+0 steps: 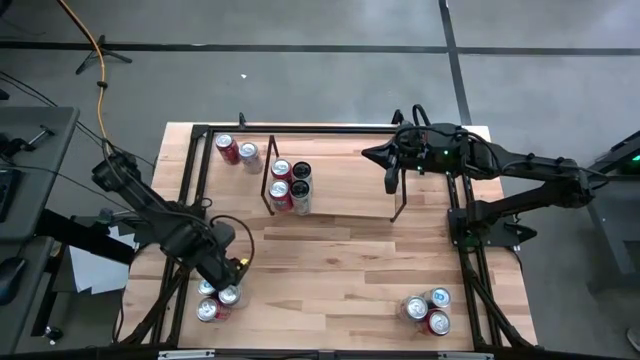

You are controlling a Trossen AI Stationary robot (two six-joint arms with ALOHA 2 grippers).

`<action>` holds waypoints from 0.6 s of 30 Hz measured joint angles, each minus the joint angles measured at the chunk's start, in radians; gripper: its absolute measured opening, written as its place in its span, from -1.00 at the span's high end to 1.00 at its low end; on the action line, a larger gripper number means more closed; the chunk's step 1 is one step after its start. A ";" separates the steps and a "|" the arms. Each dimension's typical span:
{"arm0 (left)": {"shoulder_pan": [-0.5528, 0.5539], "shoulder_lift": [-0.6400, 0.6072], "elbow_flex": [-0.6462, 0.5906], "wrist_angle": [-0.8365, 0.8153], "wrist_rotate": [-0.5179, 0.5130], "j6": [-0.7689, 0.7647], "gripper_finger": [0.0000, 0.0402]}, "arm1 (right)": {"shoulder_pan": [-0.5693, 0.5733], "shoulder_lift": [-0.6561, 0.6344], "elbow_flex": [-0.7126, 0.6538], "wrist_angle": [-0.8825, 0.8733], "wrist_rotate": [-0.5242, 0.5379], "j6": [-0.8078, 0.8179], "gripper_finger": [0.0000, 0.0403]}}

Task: Place canned beverage on shelf
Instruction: Put the white-pink soda can on the shelf aligned with the other white-pink soda cans

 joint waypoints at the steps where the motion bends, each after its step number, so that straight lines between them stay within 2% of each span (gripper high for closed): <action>1: 0.000 0.008 0.000 0.000 0.002 0.010 -0.68 | 0.000 0.000 0.000 -0.002 0.000 0.000 1.00; 10: 0.005 0.065 0.000 -0.011 0.063 0.050 -0.68 | 0.000 0.000 0.000 -0.019 0.000 0.004 1.00; 18: 0.003 0.062 -0.089 0.052 0.089 0.051 -0.68 | 0.000 0.000 0.000 -0.018 0.000 0.007 1.00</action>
